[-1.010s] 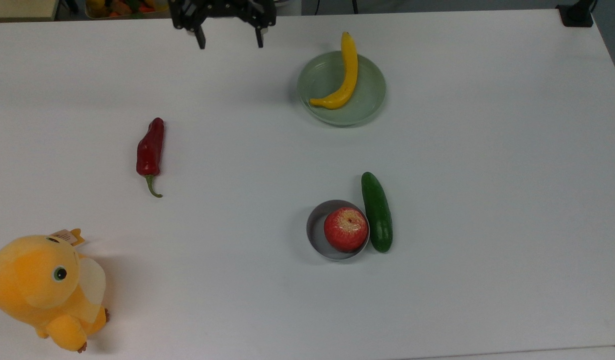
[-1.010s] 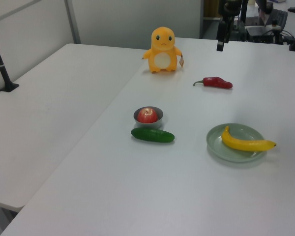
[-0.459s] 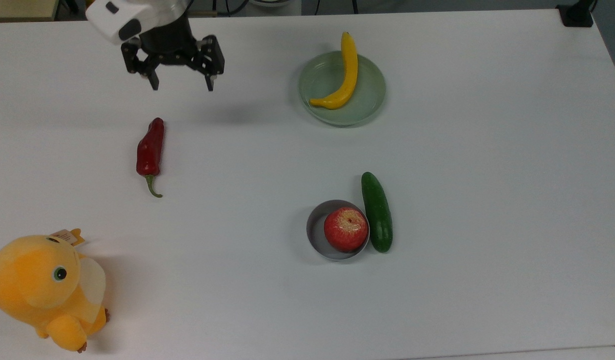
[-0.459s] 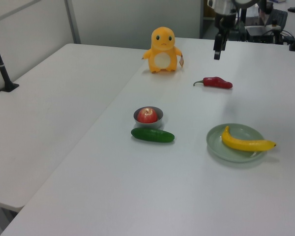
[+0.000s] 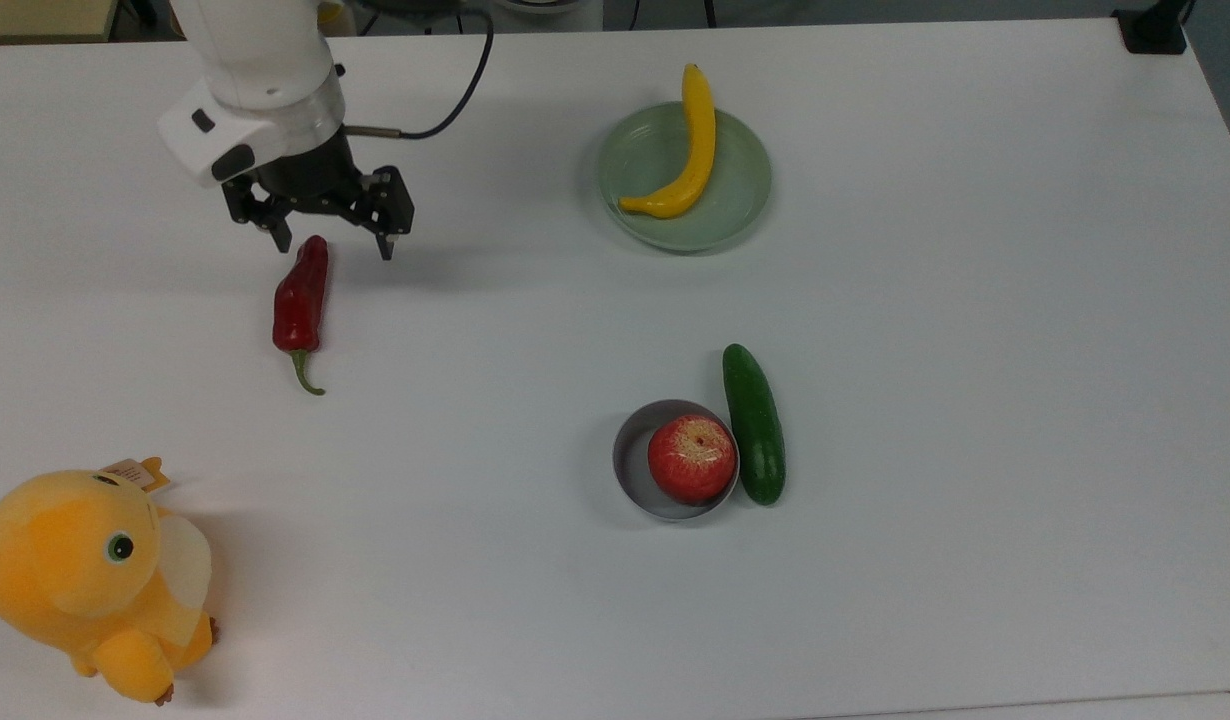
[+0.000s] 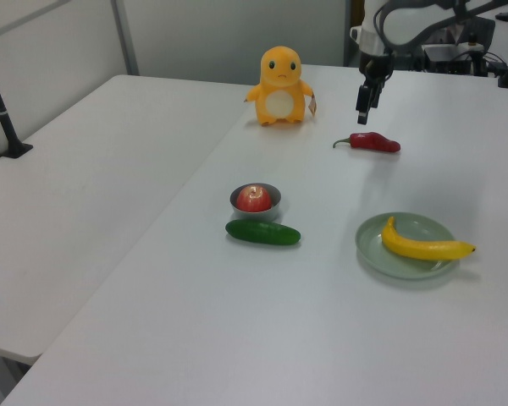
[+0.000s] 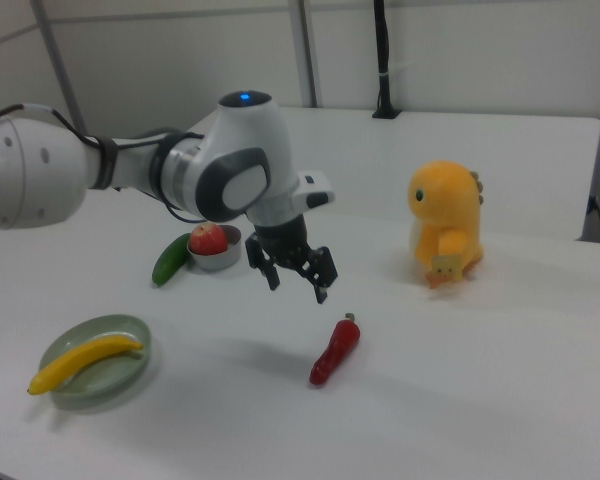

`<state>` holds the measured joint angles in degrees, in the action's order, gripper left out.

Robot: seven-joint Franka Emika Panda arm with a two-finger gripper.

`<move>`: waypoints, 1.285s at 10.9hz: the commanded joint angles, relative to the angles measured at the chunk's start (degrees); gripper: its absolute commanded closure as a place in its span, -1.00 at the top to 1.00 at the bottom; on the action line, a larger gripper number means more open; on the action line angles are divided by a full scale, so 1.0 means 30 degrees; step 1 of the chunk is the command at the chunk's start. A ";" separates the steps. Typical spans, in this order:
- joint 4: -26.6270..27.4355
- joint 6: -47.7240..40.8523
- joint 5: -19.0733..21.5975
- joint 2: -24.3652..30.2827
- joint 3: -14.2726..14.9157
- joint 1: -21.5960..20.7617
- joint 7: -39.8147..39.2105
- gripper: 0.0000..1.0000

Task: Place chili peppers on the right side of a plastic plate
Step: 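Lower the gripper and close it on the red chili pepper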

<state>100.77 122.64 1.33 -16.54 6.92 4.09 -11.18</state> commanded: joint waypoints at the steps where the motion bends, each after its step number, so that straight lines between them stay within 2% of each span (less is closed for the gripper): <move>1: -0.0044 0.1275 -0.0150 -0.1191 0.0127 0.0335 -0.0405 1.00; 8: 0.0307 0.3387 -0.0238 -0.2835 0.0156 0.1242 -0.1635 1.00; 10: 0.0600 0.3447 -0.0849 -0.3010 0.0156 0.1245 -0.1635 0.97; 11: 0.0629 0.3447 -0.1143 -0.3040 0.0127 0.1245 -0.1635 0.84; 12: 0.0629 0.3447 -0.1146 -0.3040 0.0127 0.1245 -0.1693 0.59; 14: 0.0629 0.3418 -0.1117 -0.3040 0.0156 0.1245 -0.1753 -0.10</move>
<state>101.45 131.46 -1.50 -26.31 6.97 8.13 -15.38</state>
